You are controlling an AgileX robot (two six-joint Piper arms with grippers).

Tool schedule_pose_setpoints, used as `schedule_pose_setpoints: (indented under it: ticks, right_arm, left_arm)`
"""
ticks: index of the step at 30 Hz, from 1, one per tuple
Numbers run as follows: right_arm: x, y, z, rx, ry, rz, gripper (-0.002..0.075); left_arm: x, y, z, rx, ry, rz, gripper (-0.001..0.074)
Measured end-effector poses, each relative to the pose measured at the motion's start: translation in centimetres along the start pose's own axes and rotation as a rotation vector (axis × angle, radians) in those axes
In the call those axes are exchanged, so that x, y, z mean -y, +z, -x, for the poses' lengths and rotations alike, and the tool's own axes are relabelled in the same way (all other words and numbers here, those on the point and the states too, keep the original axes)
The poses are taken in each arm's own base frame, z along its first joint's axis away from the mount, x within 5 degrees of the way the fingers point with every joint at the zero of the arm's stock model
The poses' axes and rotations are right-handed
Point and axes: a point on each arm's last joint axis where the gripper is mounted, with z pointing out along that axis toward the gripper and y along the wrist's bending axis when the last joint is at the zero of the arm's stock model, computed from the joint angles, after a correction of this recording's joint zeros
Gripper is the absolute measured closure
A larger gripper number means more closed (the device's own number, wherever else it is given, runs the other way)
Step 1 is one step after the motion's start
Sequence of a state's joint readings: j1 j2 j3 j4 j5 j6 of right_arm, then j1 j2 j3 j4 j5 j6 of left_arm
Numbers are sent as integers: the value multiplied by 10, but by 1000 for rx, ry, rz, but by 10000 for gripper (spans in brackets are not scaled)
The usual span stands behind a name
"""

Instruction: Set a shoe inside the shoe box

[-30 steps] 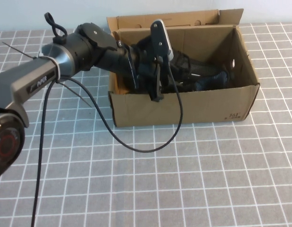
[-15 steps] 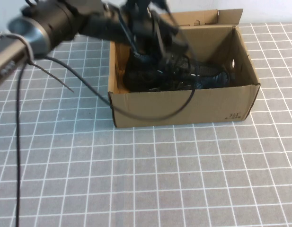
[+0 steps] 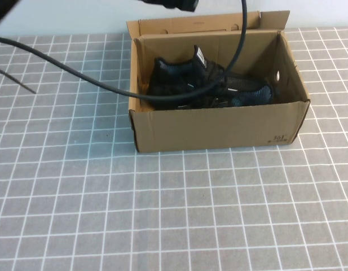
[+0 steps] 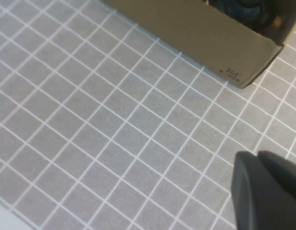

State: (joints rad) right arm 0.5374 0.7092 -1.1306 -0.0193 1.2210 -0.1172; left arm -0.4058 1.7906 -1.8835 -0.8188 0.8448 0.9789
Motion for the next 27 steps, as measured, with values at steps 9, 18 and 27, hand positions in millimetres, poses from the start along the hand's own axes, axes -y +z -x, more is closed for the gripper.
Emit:
schedule_pose_setpoints:
  ticks: [9, 18, 27]
  right_arm:
    - [-7, -60, -40, 182, 85, 1, 742]
    - [-20, -106, -103, 407, 101, 45, 742]
    - [-25, -83, -118, 593, 75, 84, 742]
  left_arm:
    - [35, -79, 23, 27, 27, 122, 735]
    - [98, -161, -38, 152, -18, 326, 735]
    - [152, -213, -128, 285, -36, 499, 735]
